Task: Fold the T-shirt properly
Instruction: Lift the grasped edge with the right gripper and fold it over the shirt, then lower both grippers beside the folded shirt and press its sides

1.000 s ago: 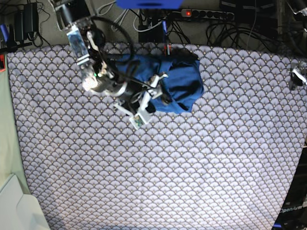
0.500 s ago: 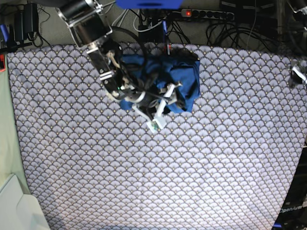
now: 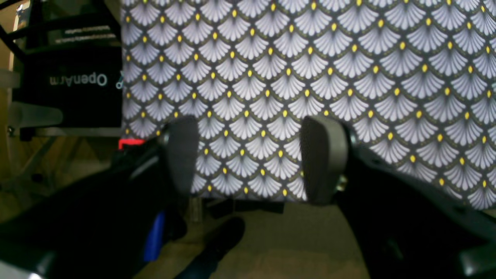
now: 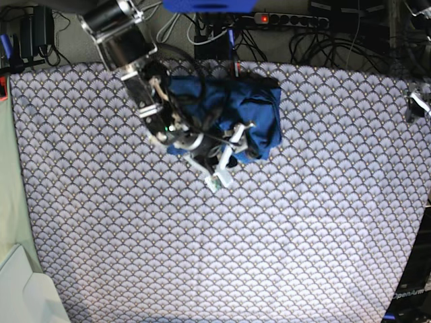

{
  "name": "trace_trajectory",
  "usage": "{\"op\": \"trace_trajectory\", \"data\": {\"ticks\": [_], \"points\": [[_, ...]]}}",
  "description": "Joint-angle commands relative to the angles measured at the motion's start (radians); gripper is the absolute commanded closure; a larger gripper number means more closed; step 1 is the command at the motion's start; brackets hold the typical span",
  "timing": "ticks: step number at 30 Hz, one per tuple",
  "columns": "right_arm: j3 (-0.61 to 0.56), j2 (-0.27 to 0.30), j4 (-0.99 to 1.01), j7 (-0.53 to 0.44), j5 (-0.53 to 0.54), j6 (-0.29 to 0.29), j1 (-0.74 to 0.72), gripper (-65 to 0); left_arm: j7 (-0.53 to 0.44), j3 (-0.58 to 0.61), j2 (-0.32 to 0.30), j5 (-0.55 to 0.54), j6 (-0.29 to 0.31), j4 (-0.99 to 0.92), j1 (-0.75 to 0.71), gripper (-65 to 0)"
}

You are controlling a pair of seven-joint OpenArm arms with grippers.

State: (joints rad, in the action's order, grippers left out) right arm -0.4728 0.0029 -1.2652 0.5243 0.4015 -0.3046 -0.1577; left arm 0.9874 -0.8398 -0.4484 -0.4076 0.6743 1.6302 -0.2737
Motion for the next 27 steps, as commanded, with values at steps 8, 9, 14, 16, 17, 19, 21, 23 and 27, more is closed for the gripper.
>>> {"op": "trace_trajectory", "data": {"ticks": [8, 9, 14, 16, 17, 19, 21, 23, 27], "points": [[0.001, 0.003, -0.255, 0.038, 0.02, -0.009, 0.051, -36.5, -0.017, -0.003, -0.023, -0.02, -0.001, 0.017, 0.012, -40.6], [0.001, 0.012, -0.288, 0.049, 0.02, -0.009, 0.059, -36.5, -0.017, -0.003, -0.023, -0.02, -0.001, 0.017, 0.012, -40.6], [0.012, 0.056, -0.428, 0.084, 0.02, -0.009, 0.105, -36.5, -0.017, 0.003, 0.03, -0.021, 0.0, 0.041, 0.031, -40.7], [0.016, 0.093, -0.465, 0.084, 0.02, -0.009, 0.128, -36.5, -0.015, 0.053, 0.055, -0.018, 0.0, 0.072, 0.046, -40.8], [0.033, 0.115, -0.485, 0.084, 0.02, -0.009, 0.143, -36.5, -0.015, 0.089, 0.064, -0.02, 0.0, 0.083, 0.049, -40.8], [0.081, 0.144, -0.512, 0.086, 0.02, -0.009, 0.171, -36.5, -0.015, 0.167, 0.076, -0.021, 0.0, 0.114, 0.064, -40.6], [0.139, 0.185, -0.532, 0.086, 0.02, -0.009, 0.192, -36.5, -0.015, 0.265, 0.116, -0.021, 0.0, 0.134, 0.086, -40.6], [0.2, 0.219, -0.548, 0.086, 0.02, -0.009, 0.217, -36.5, -0.015, 0.342, 0.159, -0.02, 0.0, 0.135, 0.104, -40.5], [0.317, 0.282, -0.588, 0.087, 0.021, -0.009, 0.283, -36.5, -0.015, 0.498, 0.26, -0.011, -0.008, 0.126, 0.11, -40.8]]}}
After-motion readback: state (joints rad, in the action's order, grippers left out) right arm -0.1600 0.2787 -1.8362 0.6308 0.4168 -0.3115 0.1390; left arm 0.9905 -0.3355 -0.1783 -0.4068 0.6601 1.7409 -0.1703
